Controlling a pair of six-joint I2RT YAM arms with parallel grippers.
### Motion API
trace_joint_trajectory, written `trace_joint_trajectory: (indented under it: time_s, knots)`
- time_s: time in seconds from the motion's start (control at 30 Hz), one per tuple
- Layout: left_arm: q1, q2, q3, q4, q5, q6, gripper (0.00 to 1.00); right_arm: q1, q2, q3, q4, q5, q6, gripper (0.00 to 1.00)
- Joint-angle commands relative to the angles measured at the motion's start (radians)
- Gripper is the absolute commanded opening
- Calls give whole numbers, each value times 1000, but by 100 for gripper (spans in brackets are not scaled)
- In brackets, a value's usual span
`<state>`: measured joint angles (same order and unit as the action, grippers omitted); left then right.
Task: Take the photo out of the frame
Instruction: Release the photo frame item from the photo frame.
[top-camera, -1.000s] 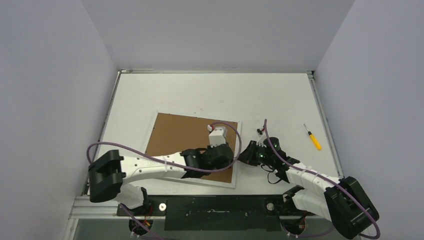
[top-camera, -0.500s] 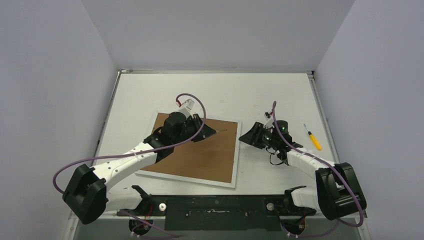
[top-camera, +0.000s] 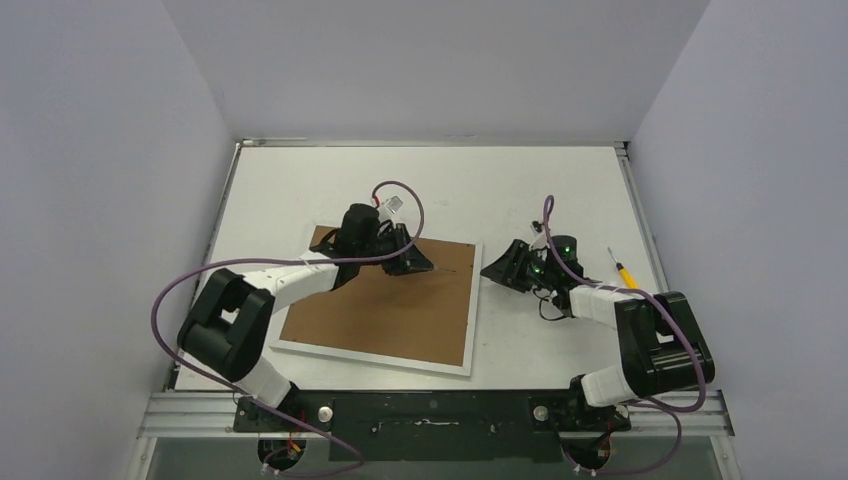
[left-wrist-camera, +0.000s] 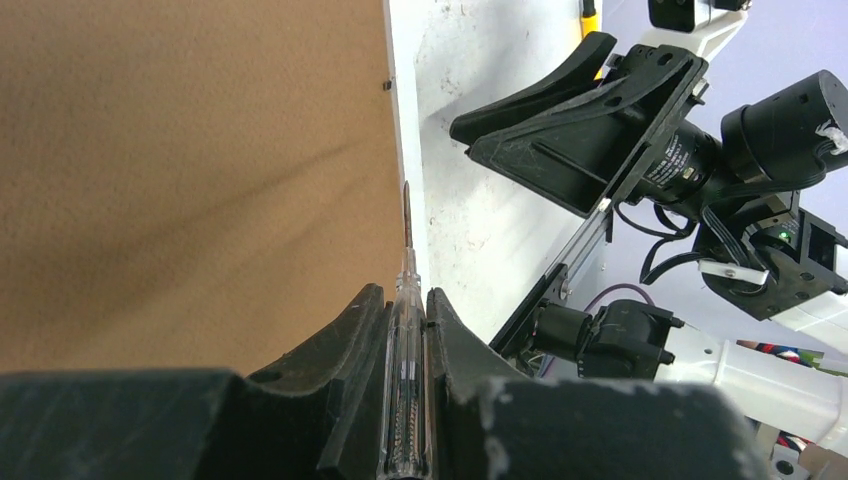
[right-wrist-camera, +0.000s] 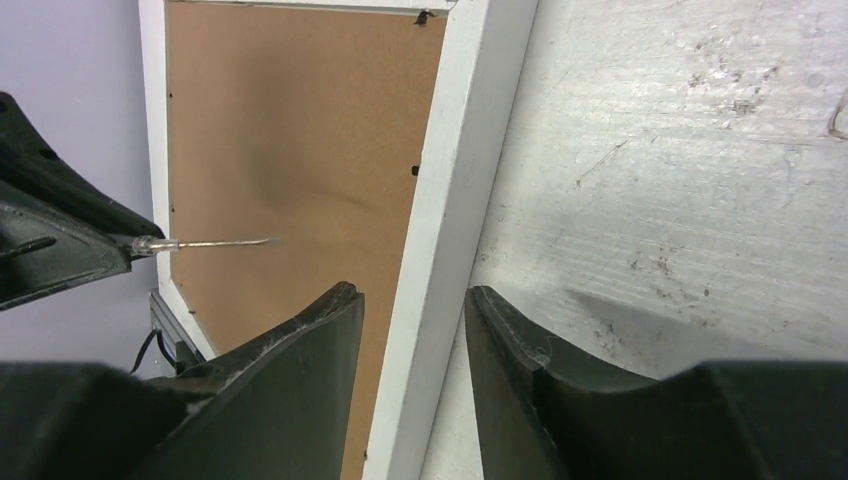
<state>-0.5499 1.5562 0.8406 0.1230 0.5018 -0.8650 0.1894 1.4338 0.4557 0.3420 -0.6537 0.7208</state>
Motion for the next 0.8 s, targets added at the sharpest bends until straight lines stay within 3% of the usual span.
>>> trace_joint_trajectory:
  time_s: [0.0, 0.07, 0.3, 0.63, 0.77]
  knots:
    - [10, 71, 86, 59, 79, 25, 0, -4, 46, 36, 108, -34, -15, 46]
    - [10, 108, 111, 52, 79, 18, 0, -4, 70, 40, 129, -37, -6, 47]
    - [36, 216, 194, 14, 99, -23, 0, -8, 167, 56, 243, -83, 54, 33]
    - [67, 339, 263, -3, 158, -103, 0, -11, 243, 74, 311, -97, 89, 33]
    - [68, 373, 282, -7, 167, -130, 0, -12, 267, 79, 324, -97, 100, 27]
